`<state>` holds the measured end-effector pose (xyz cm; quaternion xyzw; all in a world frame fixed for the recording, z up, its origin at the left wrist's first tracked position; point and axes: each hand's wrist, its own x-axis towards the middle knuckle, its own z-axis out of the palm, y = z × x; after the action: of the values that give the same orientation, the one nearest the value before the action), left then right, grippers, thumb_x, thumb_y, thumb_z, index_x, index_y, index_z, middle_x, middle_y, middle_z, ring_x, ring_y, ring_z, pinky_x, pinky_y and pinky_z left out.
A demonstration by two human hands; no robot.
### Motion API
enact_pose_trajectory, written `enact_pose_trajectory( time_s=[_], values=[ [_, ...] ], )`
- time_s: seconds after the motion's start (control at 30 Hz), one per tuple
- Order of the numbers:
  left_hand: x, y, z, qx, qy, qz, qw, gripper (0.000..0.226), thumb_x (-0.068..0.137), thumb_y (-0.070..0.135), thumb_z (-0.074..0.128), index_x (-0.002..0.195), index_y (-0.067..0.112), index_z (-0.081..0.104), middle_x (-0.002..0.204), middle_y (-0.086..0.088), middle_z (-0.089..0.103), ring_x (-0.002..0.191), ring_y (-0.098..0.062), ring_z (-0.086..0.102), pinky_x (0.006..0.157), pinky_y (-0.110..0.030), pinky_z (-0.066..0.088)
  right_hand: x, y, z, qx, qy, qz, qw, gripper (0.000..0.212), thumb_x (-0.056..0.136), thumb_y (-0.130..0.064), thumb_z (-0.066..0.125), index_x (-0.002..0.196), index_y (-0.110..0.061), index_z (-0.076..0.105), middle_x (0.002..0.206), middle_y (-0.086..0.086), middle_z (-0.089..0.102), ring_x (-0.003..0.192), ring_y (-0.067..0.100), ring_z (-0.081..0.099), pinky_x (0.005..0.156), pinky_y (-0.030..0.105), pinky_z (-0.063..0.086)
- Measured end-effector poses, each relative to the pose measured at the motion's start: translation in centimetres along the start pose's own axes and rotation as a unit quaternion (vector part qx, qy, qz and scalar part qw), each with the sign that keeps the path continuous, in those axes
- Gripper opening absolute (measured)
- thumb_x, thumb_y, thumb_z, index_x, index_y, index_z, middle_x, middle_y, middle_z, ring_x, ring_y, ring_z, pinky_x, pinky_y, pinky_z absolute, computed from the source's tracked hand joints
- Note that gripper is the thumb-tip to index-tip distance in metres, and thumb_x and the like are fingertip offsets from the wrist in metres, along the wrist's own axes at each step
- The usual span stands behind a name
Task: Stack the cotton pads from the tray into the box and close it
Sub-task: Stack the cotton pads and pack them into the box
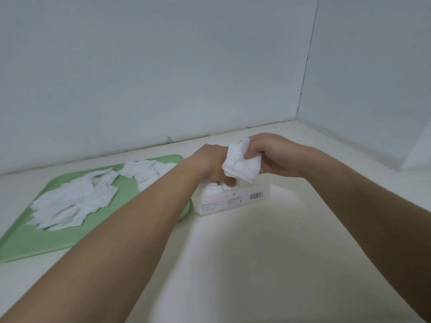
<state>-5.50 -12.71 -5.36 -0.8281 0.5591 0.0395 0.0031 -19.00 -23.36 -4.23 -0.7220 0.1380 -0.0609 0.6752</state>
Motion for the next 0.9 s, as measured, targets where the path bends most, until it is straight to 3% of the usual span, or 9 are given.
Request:
enact_pose_trajectory(
  time_s=[0.17, 0.23, 0.3, 0.43, 0.57, 0.73, 0.9],
  values=[
    [0.0, -0.4, -0.1, 0.038, 0.015, 0.031, 0.999, 0.029, 0.095, 0.027, 0.061, 0.078, 0.028, 0.037, 0.071, 0.009, 0.048, 0.077, -0.02, 0.05, 0.064, -0.028, 0.036, 0.6, 0.9, 0.4, -0.06, -0.023, 0.028, 0.998, 0.024, 0.092, 0.002, 0.047, 0.107, -0.005, 0.065, 0.103, 0.012, 0.067, 0.094, 0.025, 0.068, 0.081, 0.038, 0.059],
    [0.1, -0.6, 0.0, 0.041, 0.02, 0.036, 0.998, 0.017, 0.093, 0.029, 0.061, 0.09, 0.026, 0.044, 0.073, 0.01, 0.05, 0.078, -0.02, 0.053, 0.062, -0.027, 0.037, 0.5, 0.8, 0.3, -0.126, -0.034, 0.022, 0.991, 0.022, 0.093, 0.002, 0.05, 0.104, -0.012, 0.064, 0.101, 0.009, 0.067, 0.093, 0.024, 0.068, 0.087, 0.041, 0.059],
    [0.0, -0.6, -0.1, 0.054, 0.022, 0.042, 0.997, 0.026, 0.09, 0.031, 0.064, 0.105, 0.028, 0.042, 0.075, 0.011, 0.05, 0.078, -0.019, 0.054, 0.057, -0.025, 0.035, 0.5, 0.9, 0.3, -0.179, -0.028, 0.014, 0.983, 0.018, 0.095, -0.002, 0.056, 0.107, -0.013, 0.062, 0.103, 0.008, 0.066, 0.094, 0.023, 0.068, 0.09, 0.044, 0.058],
    [0.4, -0.9, 0.0, 0.069, 0.019, 0.041, 0.997, 0.038, 0.087, 0.028, 0.065, 0.121, 0.027, 0.047, 0.075, 0.013, 0.049, 0.077, -0.019, 0.054, 0.063, -0.029, 0.035, 0.5, 1.2, 0.4, -0.236, 0.014, -0.017, 0.971, 0.016, 0.095, -0.003, 0.055, 0.106, -0.014, 0.06, 0.108, 0.008, 0.062, 0.092, 0.021, 0.067, 0.084, 0.04, 0.061],
    [-0.1, -0.7, -0.3, 0.051, 0.003, 0.037, 0.998, 0.033, 0.088, 0.028, 0.061, 0.119, 0.023, 0.051, 0.075, 0.01, 0.056, 0.068, -0.014, 0.053, 0.061, -0.03, 0.038, 0.2, 1.7, 0.9, -0.286, 0.064, -0.054, 0.954, 0.015, 0.094, -0.007, 0.057, 0.1, -0.021, 0.06, 0.103, 0.003, 0.063, 0.088, 0.021, 0.067, 0.079, 0.038, 0.061],
    [-0.9, -0.2, -0.6, 0.009, -0.019, 0.03, 0.999, 0.033, 0.087, 0.032, 0.064, 0.117, 0.02, 0.056, 0.094, -0.002, 0.072, 0.078, -0.022, 0.061, 0.067, -0.032, 0.044, -0.1, 2.4, 1.8, -0.388, 0.129, -0.113, 0.905, 0.012, 0.091, -0.012, 0.055, 0.094, -0.024, 0.055, 0.081, -0.011, 0.056, 0.069, 0.009, 0.05, 0.059, 0.023, 0.037],
    [-0.4, -0.6, -0.2, 0.004, -0.031, 0.027, 0.999, 0.034, 0.082, 0.043, 0.066, 0.11, 0.028, 0.053, 0.085, 0.006, 0.068, 0.077, -0.02, 0.063, 0.066, -0.032, 0.044, -0.6, 2.5, 1.9, -0.406, 0.134, -0.1, 0.899, 0.017, 0.086, -0.018, 0.065, 0.083, -0.03, 0.053, 0.076, -0.013, 0.054, 0.062, 0.003, 0.046, 0.051, 0.014, 0.031]
  ],
)
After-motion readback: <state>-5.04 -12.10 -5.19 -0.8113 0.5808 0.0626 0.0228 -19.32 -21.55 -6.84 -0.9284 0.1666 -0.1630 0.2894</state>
